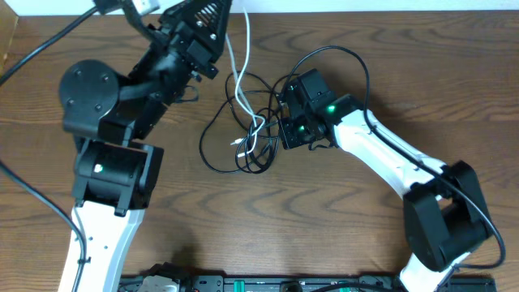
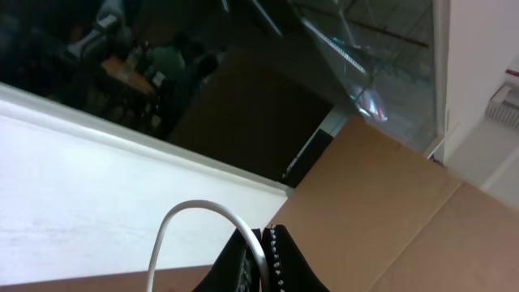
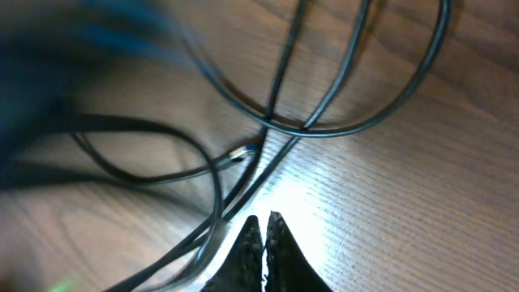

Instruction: Untangle cables

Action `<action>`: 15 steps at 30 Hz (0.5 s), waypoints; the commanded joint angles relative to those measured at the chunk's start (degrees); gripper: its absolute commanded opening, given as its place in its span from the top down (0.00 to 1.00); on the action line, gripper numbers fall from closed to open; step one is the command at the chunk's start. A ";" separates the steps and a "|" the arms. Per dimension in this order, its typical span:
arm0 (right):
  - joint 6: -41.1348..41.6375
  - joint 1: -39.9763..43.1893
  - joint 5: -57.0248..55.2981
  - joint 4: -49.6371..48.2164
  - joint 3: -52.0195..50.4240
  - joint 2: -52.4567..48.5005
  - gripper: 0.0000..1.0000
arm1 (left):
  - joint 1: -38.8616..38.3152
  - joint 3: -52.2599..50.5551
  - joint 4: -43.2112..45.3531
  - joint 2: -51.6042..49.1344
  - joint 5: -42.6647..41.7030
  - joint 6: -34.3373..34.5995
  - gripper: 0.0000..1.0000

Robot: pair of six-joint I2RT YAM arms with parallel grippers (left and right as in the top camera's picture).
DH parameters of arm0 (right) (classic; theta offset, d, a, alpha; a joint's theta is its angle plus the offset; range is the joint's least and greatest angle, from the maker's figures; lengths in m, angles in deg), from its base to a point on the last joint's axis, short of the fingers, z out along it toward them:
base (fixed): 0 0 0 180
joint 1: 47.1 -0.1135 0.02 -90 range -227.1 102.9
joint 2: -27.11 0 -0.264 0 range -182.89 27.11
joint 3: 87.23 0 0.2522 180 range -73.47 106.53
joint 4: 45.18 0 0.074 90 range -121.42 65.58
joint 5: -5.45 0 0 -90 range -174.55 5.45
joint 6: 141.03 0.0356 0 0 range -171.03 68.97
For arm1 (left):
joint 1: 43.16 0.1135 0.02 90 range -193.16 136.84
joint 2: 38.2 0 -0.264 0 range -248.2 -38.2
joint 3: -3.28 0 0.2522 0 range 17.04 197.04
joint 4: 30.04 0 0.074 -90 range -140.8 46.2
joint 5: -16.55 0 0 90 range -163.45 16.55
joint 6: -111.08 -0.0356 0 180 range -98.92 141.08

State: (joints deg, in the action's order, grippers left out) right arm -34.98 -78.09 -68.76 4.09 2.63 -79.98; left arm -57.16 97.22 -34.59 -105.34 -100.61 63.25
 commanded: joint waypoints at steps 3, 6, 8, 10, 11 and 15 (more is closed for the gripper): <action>3.91 2.36 -7.43 0.90 -0.07 0.22 0.99 | 3.37 0.22 -2.54 2.99 -0.92 0.52 0.92; 6.93 5.03 -12.02 3.56 -0.07 1.84 0.99 | 6.03 0.22 -6.49 3.58 -0.94 0.33 0.92; 6.25 7.02 -6.19 3.10 -0.07 2.97 0.99 | 7.56 0.22 -8.37 3.61 -1.95 0.35 0.92; 1.88 8.11 3.58 1.62 -0.07 3.63 0.89 | 8.37 0.22 -8.35 3.43 -3.67 0.37 0.94; -1.01 8.37 9.75 0.81 -0.07 3.67 0.76 | 8.48 0.22 -8.35 3.32 -3.78 0.37 0.93; -8.94 7.89 23.26 0.20 -0.07 3.65 0.48 | 8.48 0.22 -8.37 3.17 -3.76 0.33 0.92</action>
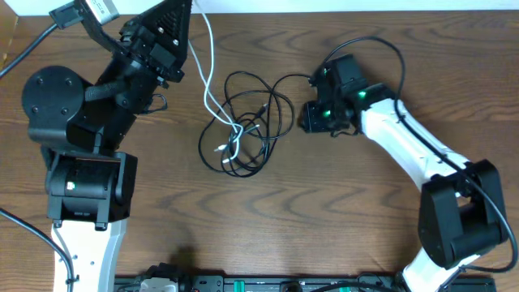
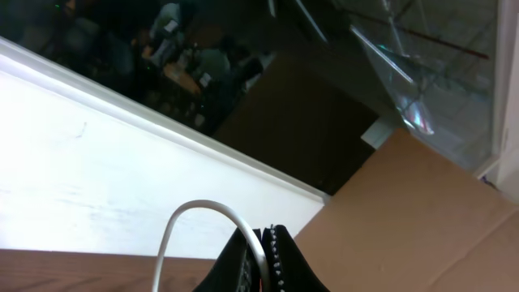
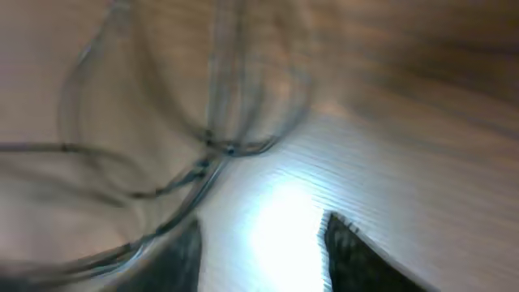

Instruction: Untangle cables

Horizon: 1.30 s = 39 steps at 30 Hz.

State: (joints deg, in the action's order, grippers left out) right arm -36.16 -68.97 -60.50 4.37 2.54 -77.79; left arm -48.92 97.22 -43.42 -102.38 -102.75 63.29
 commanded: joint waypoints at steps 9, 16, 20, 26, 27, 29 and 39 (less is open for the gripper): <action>-11.30 -7.41 6.10 -4.50 0.00 0.37 0.47 | 0.24 0.22 0.24 0.22 -1.62 0.02 0.93; -8.52 -12.26 -2.12 -11.32 0.00 -2.97 0.50 | 0.24 0.22 0.26 0.22 -1.62 -0.13 0.93; -5.90 -13.51 -4.74 -14.16 0.00 -5.11 0.49 | 0.24 0.22 0.26 0.22 -1.62 -0.13 0.92; -4.46 -13.57 -5.29 -16.35 0.00 -7.37 0.99 | 0.24 0.22 0.22 0.22 -1.60 -0.72 0.93; -3.74 -13.38 -6.19 -16.15 0.00 -7.37 0.99 | 0.24 0.22 -0.07 0.22 -1.57 -1.66 0.93; -3.17 -12.70 -8.37 -15.23 0.00 -7.10 0.99 | 0.24 0.22 -1.46 0.22 -1.57 -3.02 0.93; -0.94 0.66 -38.18 3.54 0.02 1.92 0.99 | 2.80 0.22 -17.25 0.20 6.16 -17.68 0.93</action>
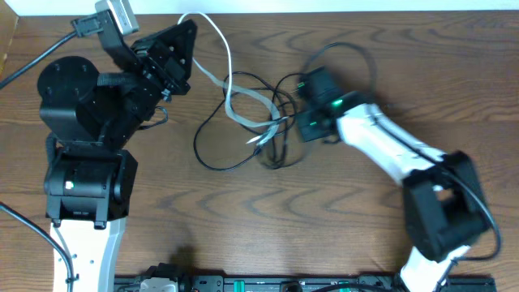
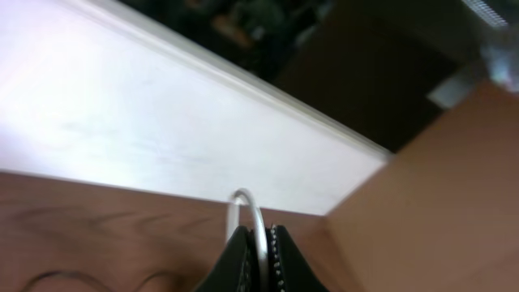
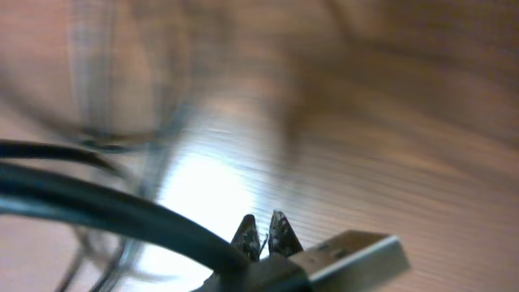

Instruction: Untangle cables

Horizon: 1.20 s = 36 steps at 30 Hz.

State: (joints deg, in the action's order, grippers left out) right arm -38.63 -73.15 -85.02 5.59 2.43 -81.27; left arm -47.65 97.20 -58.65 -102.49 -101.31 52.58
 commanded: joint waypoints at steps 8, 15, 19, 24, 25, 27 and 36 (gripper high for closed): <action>1.53 17.31 -14.99 9.20 0.13 9.01 0.99 | 2.23 0.24 -10.01 -1.33 16.65 -14.40 0.92; 6.05 23.34 -18.27 12.94 0.13 9.01 0.99 | 2.23 0.24 -14.01 -3.39 32.06 -16.24 0.93; 11.50 26.75 -22.27 15.67 0.13 9.01 0.99 | 2.23 0.24 -14.91 -3.43 39.26 -14.91 0.93; 12.85 32.59 -20.44 17.44 0.13 9.01 0.99 | 2.23 0.24 -14.91 -3.41 42.99 -14.49 0.93; 12.83 33.73 -18.78 17.38 0.13 9.01 0.99 | 2.23 0.24 -14.93 -3.41 43.25 -12.81 0.93; 11.96 35.21 -15.13 16.96 0.13 9.01 0.99 | 2.23 0.24 -14.86 -3.43 43.39 -8.96 0.93; 9.09 37.29 -16.52 15.47 0.13 9.03 0.99 | 2.73 0.24 -10.25 -3.08 37.81 -2.86 0.93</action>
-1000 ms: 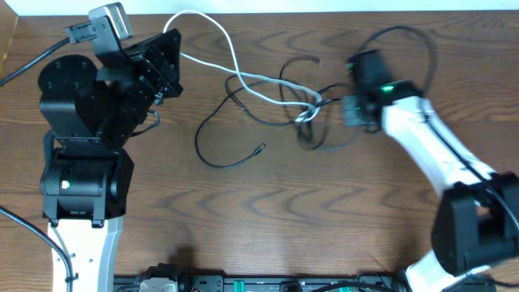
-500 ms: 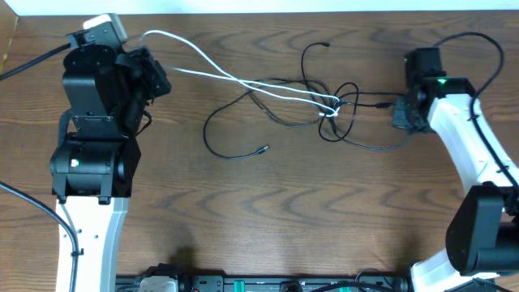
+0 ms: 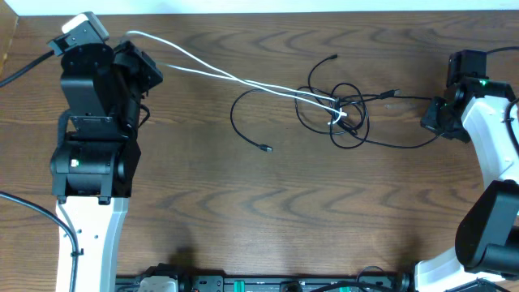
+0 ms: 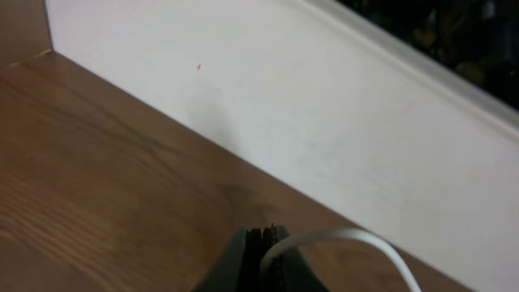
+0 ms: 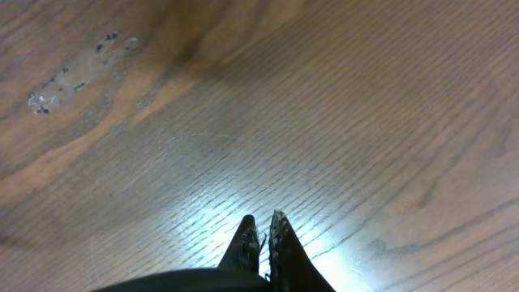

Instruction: Untangle cables

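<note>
A white cable [image 3: 243, 79] runs taut from my left gripper [image 3: 138, 50] at the far left to a knot of black cables [image 3: 339, 113] right of centre. In the left wrist view the left gripper [image 4: 264, 235] is shut on the white cable [image 4: 357, 238], which arcs off to the right. My right gripper [image 3: 438, 123] sits at the table's right edge, shut on a black cable [image 3: 397, 144] that leads back to the knot. In the right wrist view the right gripper [image 5: 263, 224] shows closed fingertips with the black cable [image 5: 162, 281] beneath them.
One loose black strand loops left of the knot and ends in a small plug [image 3: 267, 148]. A white wall [image 4: 324, 105] borders the table's far edge. Bare wooden tabletop [image 3: 259, 219] lies in front of the cables.
My left gripper has moved left with the white cable. My right gripper has gone from the knot to the table's right edge with a black cable. The white cable is now stretched and the knot sits further right.
At first my left gripper held the white cable above the table's top centre while the right was shut beside the tangle. Then the right stood open, right of it. Later it was shut on a black cable at a plug. Now both grippers are far apart, cables stretched.
</note>
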Action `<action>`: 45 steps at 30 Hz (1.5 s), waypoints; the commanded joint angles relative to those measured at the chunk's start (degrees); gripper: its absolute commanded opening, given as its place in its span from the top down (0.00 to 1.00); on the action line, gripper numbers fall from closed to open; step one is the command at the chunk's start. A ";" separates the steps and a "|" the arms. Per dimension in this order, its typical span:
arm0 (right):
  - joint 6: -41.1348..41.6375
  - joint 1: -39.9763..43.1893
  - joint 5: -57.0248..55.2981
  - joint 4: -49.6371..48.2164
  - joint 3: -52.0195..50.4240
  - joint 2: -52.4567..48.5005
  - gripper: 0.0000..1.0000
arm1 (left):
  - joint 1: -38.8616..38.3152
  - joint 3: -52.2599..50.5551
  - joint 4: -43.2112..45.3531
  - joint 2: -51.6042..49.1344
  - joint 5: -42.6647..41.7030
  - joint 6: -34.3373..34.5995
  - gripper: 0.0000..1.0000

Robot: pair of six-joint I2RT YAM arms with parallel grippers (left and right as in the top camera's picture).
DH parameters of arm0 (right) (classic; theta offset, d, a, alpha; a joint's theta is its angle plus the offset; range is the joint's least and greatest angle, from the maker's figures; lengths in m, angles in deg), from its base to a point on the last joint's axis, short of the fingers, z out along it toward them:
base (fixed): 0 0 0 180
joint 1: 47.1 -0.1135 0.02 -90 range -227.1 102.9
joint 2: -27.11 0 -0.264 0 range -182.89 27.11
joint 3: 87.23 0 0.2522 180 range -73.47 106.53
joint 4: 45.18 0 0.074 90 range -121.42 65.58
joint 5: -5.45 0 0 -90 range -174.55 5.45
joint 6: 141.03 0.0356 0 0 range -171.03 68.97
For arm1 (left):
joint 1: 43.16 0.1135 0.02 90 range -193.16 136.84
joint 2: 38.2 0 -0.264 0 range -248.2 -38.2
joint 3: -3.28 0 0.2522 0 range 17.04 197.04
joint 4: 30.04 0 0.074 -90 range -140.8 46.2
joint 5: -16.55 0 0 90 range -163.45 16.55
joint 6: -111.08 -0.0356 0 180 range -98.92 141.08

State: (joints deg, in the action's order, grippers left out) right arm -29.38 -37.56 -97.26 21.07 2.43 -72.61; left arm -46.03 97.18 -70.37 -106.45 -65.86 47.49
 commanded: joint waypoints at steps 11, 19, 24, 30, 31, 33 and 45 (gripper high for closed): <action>-0.11 10.14 14.71 -0.85 0.13 0.39 0.99 | 4.79 0.26 6.19 2.03 -4.92 10.16 0.93; -9.14 2.12 28.85 -4.07 0.13 0.39 0.99 | -5.40 0.24 3.61 -3.04 -19.58 3.61 0.92; -15.30 -5.68 31.61 -5.51 0.13 0.39 0.99 | -12.87 0.24 3.52 -6.73 -22.64 0.76 0.93; -24.70 -11.28 37.09 -4.61 0.13 0.39 0.63 | -17.05 0.24 4.17 -7.28 -22.64 -0.02 0.93; -25.66 -11.69 37.03 -4.17 0.13 0.42 0.58 | -17.42 0.24 4.07 -7.28 -22.64 -0.02 0.93; -26.12 -12.28 37.05 -3.56 0.13 0.42 0.48 | -18.14 0.24 2.54 -7.23 -22.86 0.24 0.92; -29.49 -12.66 39.93 -1.44 3.80 6.36 0.11 | -23.71 0.24 -6.47 -7.39 -26.64 -1.03 0.93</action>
State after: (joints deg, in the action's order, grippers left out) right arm -56.75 -49.83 -58.75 19.45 2.98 -70.54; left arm -68.30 97.18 -76.42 -114.19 -90.69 48.17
